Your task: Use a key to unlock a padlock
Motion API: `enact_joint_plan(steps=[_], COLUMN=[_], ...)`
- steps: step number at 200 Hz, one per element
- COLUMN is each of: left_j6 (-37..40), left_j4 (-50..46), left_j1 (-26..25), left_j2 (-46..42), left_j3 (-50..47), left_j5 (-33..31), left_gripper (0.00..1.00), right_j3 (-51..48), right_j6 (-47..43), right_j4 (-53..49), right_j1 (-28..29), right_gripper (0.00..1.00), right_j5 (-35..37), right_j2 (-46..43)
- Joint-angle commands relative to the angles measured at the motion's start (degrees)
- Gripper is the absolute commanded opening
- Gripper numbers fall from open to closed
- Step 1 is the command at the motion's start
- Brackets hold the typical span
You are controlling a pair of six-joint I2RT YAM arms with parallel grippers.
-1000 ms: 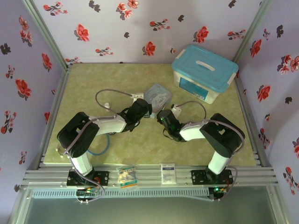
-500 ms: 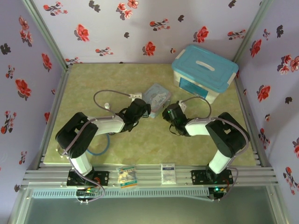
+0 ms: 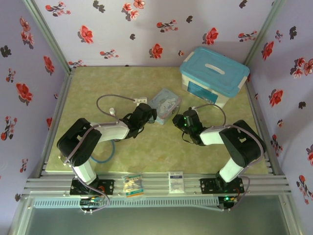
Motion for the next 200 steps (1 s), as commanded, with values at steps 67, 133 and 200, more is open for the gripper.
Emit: enact_joint_plan(steps=[67,133,200], left_j6=[0.37,0.49,0.27], left_j4=[-6.09,-5.79,-5.06], left_j1=[1.18,1.44,1.53], left_j2=[-0.48,0.01,-1.27], left_j3=[-3.2,-2.69,-3.3], left_j5=[-1.61,-1.63,-1.55], left_gripper=[0.51,0.51,0.51], right_j3=[1.49,-1.21,-1.78], right_j6=[0.75,3.54,5.09], right_j4=[3.54,6.05,13.71], right_j1=[-0.26,-1.84,-0.14], right_gripper=[0.17,0.17,0.16], right_j5=[6.25,4.5,13.62], right_j2=[-0.19,0.57,-0.26])
